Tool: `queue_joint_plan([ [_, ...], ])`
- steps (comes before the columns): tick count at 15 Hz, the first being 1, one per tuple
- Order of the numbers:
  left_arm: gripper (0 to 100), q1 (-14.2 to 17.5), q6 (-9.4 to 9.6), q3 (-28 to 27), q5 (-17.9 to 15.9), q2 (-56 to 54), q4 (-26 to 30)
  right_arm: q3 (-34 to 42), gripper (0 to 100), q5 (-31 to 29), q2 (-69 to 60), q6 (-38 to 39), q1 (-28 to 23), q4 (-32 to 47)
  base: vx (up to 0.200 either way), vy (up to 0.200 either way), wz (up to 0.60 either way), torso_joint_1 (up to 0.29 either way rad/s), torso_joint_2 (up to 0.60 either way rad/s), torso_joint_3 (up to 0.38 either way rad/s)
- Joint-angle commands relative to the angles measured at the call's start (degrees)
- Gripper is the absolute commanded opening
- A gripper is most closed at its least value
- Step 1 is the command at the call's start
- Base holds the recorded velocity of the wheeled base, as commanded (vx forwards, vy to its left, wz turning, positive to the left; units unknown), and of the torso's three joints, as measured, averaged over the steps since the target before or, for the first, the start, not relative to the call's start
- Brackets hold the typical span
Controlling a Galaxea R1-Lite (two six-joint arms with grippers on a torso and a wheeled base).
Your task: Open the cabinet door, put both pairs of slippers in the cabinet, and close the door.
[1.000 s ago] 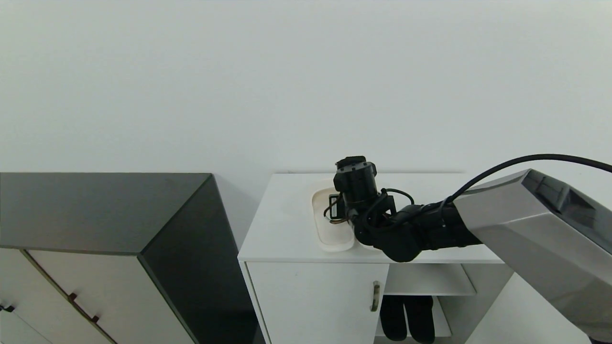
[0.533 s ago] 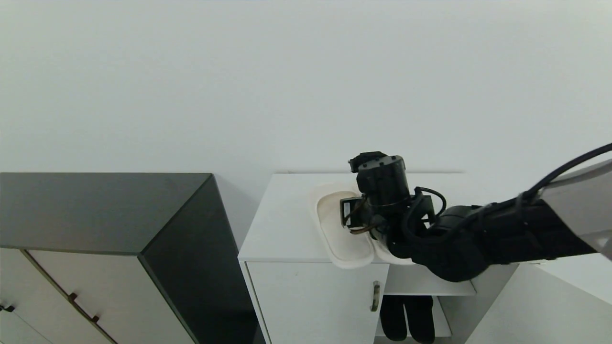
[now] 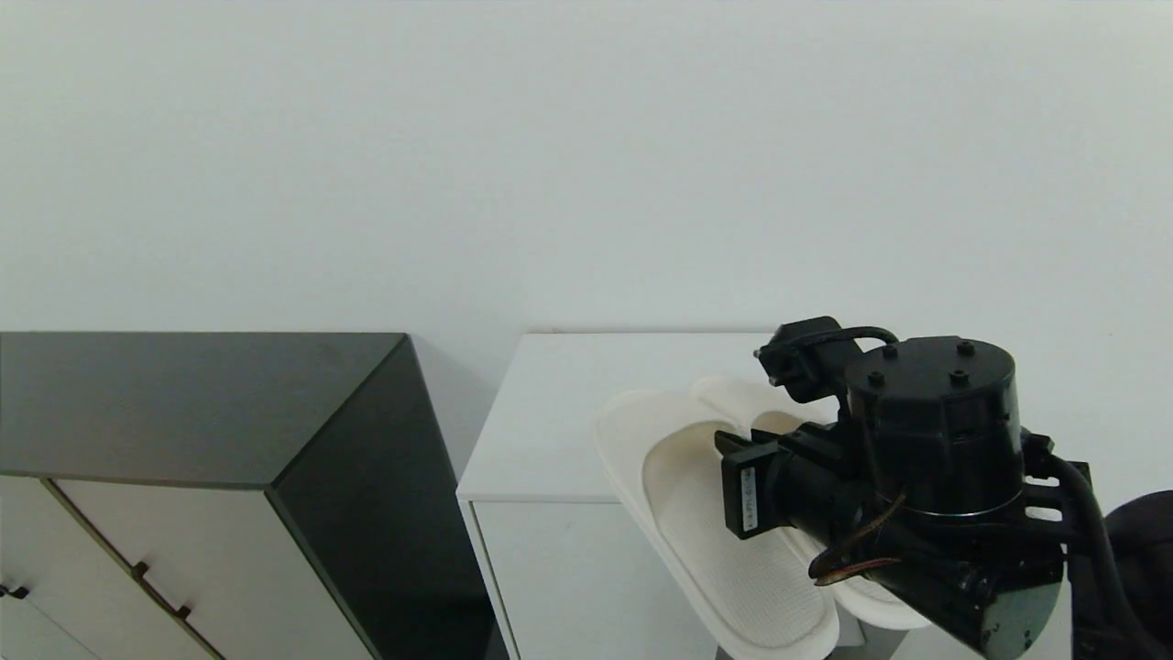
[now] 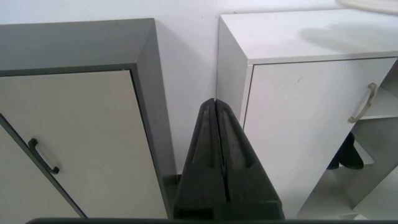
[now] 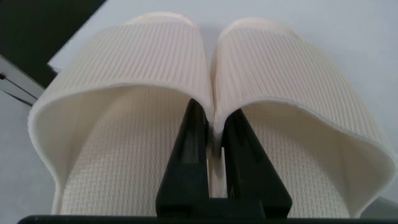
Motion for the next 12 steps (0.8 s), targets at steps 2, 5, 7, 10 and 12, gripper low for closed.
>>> queue_joint_plan([
  [2,0,0.01,-0.14,0.0,-0.02,-0.01,0.01,0.6,0,-0.14,-0.34,0.1,0.19,-0.31,0.0,0.0,0.0,0.0,0.0,0.0],
  [5,0,0.01,-0.05,0.0,-0.02,-0.01,0.01,0.69,0,-1.37,-0.43,0.1,0.28,-0.31,-0.133,0.0,0.0,0.008,0.0,-0.002],
  [7,0,0.01,-0.05,0.0,-0.02,-0.01,-0.07,0.69,0,-1.63,-0.16,0.1,0.1,-0.31,-0.2,0.0,0.0,0.015,0.0,0.0],
  [10,0,0.01,-0.05,0.0,-0.02,-0.01,0.01,0.69,0,-1.63,0.1,0.1,0.1,-0.4,-0.2,0.0,0.0,-0.004,0.0,0.007],
  [12,0,0.01,-0.05,0.0,-0.02,-0.01,0.01,0.95,0,-1.72,0.1,0.02,0.1,-0.31,-0.2,0.0,0.0,0.002,0.0,-0.002],
])
